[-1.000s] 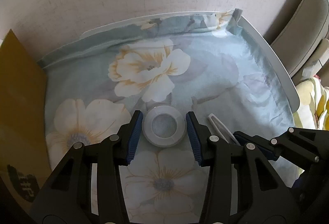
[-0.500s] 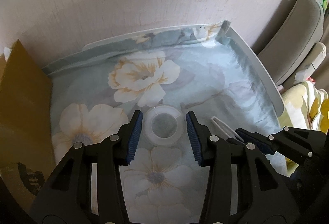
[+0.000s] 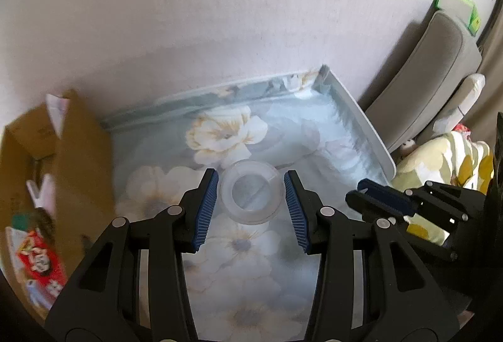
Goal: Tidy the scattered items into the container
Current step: 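Carry both items into the cardboard box and release them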
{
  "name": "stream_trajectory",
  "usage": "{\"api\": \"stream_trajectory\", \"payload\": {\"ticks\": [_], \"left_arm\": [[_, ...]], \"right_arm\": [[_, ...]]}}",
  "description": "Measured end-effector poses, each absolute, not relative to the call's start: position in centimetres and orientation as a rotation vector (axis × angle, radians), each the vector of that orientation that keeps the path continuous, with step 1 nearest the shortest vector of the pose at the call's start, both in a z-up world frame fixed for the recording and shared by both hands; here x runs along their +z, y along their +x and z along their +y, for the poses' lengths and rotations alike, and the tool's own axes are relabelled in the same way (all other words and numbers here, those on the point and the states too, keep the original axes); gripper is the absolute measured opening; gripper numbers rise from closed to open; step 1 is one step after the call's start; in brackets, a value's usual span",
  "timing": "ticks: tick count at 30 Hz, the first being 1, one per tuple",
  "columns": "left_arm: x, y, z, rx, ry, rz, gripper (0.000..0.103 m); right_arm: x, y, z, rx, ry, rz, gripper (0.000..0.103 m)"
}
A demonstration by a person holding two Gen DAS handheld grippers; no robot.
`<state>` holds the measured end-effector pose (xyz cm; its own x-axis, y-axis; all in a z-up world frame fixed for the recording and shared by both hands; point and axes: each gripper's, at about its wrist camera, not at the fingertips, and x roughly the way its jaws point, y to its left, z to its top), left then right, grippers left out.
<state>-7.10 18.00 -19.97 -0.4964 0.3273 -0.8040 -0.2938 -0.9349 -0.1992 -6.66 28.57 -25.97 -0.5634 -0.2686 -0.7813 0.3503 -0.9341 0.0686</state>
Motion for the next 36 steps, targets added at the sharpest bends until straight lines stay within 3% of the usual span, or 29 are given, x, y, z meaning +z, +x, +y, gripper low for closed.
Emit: {"api": "stream_trajectory", "payload": {"ticks": [13, 20, 27, 36], "left_arm": [[-13.0, -2.4, 7.6, 2.597, -1.329, -0.064, 0.04], [-12.5, -0.3, -0.3, 2.687, -1.392, -0.164, 0.04], [-14.8, 1.4, -6.1, 2.689, -1.478, -0.237, 0.04], [-18.6, 2.2, -6.4, 2.595, -1.562, -0.226, 0.04]], "right_arm": [[-17.3, -6.2, 22.3, -2.426, 1.054, 0.118, 0.011], [-14.9, -5.8, 15.0, -2.305, 0.974, 0.168, 0.011], [-17.0, -5.6, 6.4, -2.13, 0.988, 0.178, 0.011], [-20.9, -7.0, 0.8, -2.061, 1.092, 0.186, 0.011]]}}
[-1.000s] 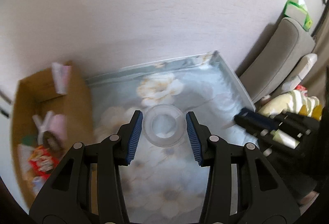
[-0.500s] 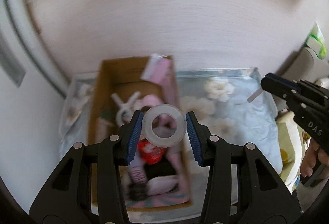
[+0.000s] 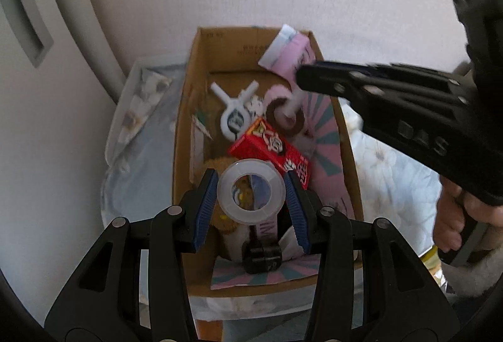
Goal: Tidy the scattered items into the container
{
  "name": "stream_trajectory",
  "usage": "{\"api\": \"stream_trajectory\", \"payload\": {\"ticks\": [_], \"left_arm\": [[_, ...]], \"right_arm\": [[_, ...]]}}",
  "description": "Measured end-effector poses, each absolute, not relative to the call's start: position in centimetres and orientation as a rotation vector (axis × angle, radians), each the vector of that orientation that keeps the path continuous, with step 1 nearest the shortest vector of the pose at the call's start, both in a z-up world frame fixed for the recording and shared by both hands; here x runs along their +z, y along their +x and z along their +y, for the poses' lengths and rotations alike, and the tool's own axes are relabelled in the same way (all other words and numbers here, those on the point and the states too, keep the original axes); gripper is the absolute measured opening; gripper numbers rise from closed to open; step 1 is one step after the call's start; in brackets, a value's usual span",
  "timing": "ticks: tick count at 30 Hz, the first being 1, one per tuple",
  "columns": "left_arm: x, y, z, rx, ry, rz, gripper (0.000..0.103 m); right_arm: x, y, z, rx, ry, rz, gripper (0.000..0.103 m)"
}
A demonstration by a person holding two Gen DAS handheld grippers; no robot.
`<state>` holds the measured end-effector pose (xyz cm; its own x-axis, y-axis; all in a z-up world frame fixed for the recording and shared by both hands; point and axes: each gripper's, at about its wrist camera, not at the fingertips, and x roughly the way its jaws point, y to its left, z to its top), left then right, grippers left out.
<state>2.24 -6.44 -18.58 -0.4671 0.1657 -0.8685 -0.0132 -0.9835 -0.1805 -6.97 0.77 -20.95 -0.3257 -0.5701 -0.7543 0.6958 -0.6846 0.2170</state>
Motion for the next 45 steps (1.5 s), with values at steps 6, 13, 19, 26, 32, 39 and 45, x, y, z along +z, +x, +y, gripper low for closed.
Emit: {"api": "stream_trajectory", "payload": {"ticks": [6, 13, 19, 26, 32, 39, 45], "left_arm": [[-19.2, 2.2, -6.2, 2.543, -1.558, -0.212, 0.04], [-18.9, 1.7, -6.5, 2.541, -1.547, -0.186, 0.066], [-17.9, 1.5, -6.6, 2.602, -1.516, -0.128, 0.102], [-18.0, 1.0, -6.6, 2.602, -1.535, -0.114, 0.102], [-18.1, 1.0, -6.5, 2.599, -1.542, -0.115, 0.102], [-17.5, 0.6, -6.8, 2.669, -1.579, -0.092, 0.102], [-14.3, -0.5, -6.7, 2.758, -1.541, -0.024, 0.102]], "right_arm": [[-21.2, -7.7, -0.4, -2.076, 1.093, 0.211, 0.011], [-22.1, -10.0, -0.6, -2.1, 1.223, 0.129, 0.027], [-21.9, -10.8, 1.1, -2.144, 1.229, 0.004, 0.064], [-21.8, -10.8, 1.2, -2.166, 1.243, 0.015, 0.064], [-21.5, -10.7, 1.5, -2.222, 1.262, 0.047, 0.064], [-20.3, -10.7, 2.9, -2.346, 1.319, 0.107, 0.064], [-17.0, -10.2, 5.3, -2.509, 1.332, 0.168, 0.065]]}}
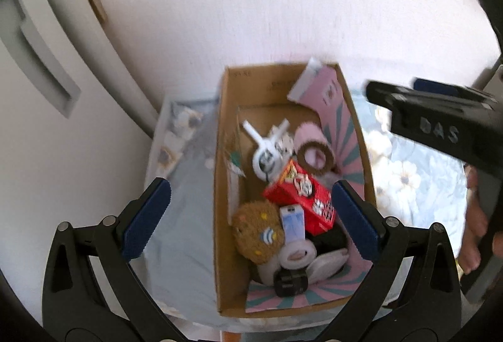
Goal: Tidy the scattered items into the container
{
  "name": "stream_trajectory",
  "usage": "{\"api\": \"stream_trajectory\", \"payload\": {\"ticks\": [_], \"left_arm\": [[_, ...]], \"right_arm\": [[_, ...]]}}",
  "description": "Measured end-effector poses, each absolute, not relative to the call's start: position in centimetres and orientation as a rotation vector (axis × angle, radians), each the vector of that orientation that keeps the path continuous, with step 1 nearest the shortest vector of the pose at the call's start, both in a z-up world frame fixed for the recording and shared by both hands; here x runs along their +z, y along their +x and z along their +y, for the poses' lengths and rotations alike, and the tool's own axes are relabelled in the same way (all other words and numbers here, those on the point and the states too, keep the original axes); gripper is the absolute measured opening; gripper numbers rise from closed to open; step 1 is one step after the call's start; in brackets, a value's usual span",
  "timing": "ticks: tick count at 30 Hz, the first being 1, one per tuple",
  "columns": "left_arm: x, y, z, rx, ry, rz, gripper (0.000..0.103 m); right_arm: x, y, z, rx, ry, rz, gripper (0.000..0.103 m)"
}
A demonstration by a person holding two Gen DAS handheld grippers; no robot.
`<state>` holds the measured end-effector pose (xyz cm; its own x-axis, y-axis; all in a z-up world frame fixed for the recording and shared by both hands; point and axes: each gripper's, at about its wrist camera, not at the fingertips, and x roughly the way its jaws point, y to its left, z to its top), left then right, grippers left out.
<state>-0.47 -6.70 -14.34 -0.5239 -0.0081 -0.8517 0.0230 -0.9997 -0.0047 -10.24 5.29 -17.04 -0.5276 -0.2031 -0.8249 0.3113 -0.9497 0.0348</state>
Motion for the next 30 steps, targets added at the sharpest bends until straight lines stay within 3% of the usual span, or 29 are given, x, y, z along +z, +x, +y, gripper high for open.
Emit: {"api": "stream_trajectory", "payload": {"ticks": [4, 8, 16, 24, 30], "left_arm": [[-11.9, -1.0, -6.4, -2.753, 1.465, -0.01, 0.102], [-9.8, -1.1, -5.8, -2.772, 1.461, 0.001, 0.102], [-6.8, 0.0, -3.6, -2.788, 1.582, 0.135, 0.102], [-2.9, 2.9, -1.4, -2.787, 1.519, 0.026, 0.102], [-2.6, 4.3, -1.1, -2.771, 1.537, 0.067, 0.102]], "right_arm": [[-15.3, -10.1, 7.5, -2.549, 1.418, 0.224, 0.071], [-14.0, -9.2, 10.5, -2.618, 1.464, 0.263, 0.071], [-10.7, -5.8, 16.8, -2.66, 1.583, 0.13, 0.071], [-7.9, -2.4, 18.7, -2.696, 1.598, 0.09, 0.071], [-7.6, -1.1, 18.4, -2.694, 1.564, 0.099, 0.071]]}}
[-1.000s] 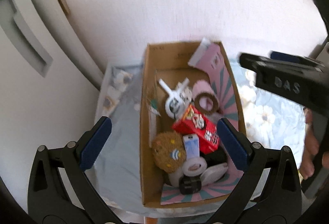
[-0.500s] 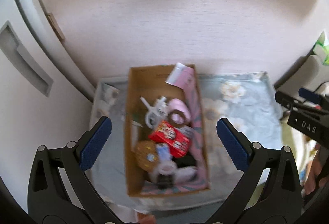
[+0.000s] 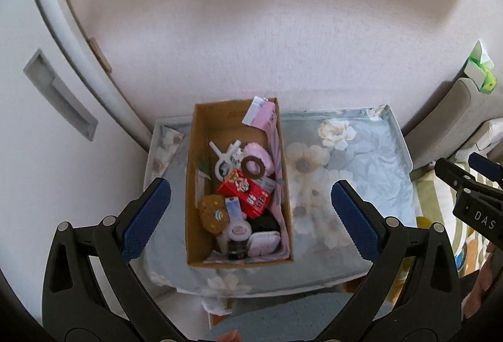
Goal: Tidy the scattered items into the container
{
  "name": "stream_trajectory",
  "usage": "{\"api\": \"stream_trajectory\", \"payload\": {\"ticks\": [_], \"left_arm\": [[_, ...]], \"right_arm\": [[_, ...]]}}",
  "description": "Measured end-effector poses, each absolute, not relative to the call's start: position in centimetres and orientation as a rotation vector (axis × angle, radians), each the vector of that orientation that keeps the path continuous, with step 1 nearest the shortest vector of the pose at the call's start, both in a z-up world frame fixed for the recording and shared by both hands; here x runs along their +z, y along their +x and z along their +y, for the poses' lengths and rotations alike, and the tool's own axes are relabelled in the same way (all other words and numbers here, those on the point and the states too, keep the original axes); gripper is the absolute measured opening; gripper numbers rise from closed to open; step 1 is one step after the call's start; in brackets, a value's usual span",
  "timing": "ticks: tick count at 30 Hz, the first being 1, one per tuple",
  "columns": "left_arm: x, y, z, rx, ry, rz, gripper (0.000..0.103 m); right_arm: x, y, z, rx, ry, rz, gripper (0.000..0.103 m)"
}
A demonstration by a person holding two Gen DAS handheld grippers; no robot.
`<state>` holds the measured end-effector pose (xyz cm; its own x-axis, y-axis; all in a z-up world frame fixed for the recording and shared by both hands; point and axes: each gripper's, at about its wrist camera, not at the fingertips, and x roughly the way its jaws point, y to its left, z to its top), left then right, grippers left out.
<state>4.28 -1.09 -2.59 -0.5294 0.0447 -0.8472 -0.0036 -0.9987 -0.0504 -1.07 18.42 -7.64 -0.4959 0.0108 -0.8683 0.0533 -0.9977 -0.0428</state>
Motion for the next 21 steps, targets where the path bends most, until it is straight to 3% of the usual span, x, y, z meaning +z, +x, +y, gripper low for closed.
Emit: {"api": "stream_trajectory", "payload": {"ticks": [21], "left_arm": [[-2.4, 5.7, -1.5, 2.775, -1.508, -0.147, 0.102]], "right_arm": [[-7.4, -0.2, 19.4, -2.706, 1.525, 0.072, 0.071]]}}
